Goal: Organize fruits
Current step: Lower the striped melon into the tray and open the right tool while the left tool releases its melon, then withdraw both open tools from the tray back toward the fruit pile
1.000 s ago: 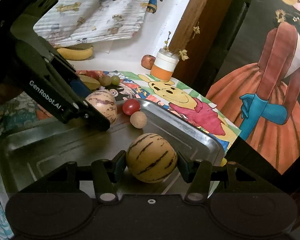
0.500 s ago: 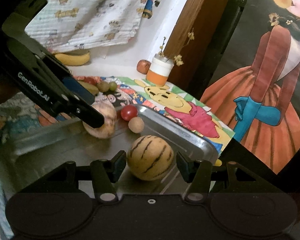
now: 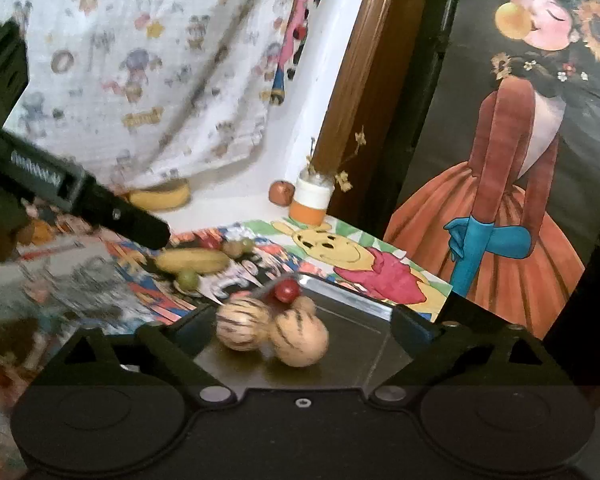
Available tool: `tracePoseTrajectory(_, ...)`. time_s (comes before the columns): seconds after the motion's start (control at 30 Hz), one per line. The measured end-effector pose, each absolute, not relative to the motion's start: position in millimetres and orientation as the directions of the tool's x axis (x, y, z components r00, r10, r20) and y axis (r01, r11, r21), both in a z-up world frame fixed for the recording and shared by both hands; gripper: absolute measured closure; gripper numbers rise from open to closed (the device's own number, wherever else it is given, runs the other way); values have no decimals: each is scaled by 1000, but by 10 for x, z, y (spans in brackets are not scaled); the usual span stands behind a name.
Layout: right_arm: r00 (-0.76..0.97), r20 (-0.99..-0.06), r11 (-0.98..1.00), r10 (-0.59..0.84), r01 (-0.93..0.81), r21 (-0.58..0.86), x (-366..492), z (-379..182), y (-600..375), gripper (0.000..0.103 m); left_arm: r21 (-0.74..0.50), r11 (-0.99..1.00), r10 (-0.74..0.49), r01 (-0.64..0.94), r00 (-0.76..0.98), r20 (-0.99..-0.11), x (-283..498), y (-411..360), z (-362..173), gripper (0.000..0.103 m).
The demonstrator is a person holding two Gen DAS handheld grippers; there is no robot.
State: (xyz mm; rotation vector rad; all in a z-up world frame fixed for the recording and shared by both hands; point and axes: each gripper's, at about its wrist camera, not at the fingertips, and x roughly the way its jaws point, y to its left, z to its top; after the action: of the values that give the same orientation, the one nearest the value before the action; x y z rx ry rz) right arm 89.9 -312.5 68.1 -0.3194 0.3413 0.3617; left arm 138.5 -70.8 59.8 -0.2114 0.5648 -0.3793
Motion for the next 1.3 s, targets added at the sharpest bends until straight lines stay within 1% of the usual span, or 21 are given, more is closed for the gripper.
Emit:
tracePoseTrajectory(0.07, 880, -377, 900, 289, -384, -207, 776, 741, -3077, 1, -273, 925, -371, 265, 787, -493, 1248, -646, 627, 0)
tracePoseTrajectory(0.23, 877, -404, 939, 259, -327, -107, 497, 832, -2949, 1, -227, 946, -319, 232, 789, -525, 930, -518, 609, 0)
tracePoseTrajectory(0.5, 856, -466, 971, 225, -235, 38, 153, 750, -2814, 1, -175, 973, -226, 150, 777, -588, 589, -256, 449, 0)
tracePoseTrajectory(0.63, 811, -534, 970, 240, -178, 166, 44, 636, -2796, 1, -169, 975, -219, 145, 758, -614, 433, -105, 367, 0)
tracePoseTrajectory(0.7, 788, -558, 964, 260, -176, 201, -17, 588, -2772, 1, -166, 976, -217, 144, 760, -613, 365, -41, 346, 0)
tracePoseTrajectory(0.83, 747, -616, 968, 250, -189, 163, -100, 517, -2609, 1, -151, 979, -201, 135, 753, -626, 282, 44, 292, 0)
tracePoseTrajectory(1.1, 703, -660, 963, 264, -227, 143, -67, 465, -2389, 1, -129, 985, -174, 118, 731, -660, 235, 131, 208, 0)
tracePoseTrajectory(1.2, 679, -669, 951, 303, -260, 167, 42, 511, -2330, 1, -129, 987, -160, 98, 718, -677, 306, 197, 223, 0)
tracePoseTrajectory(1.3, 661, -655, 928, 365, -309, 206, 219, 679, -2267, 0, -124, 990, -139, 74, 725, -674, 416, 301, 300, 0)
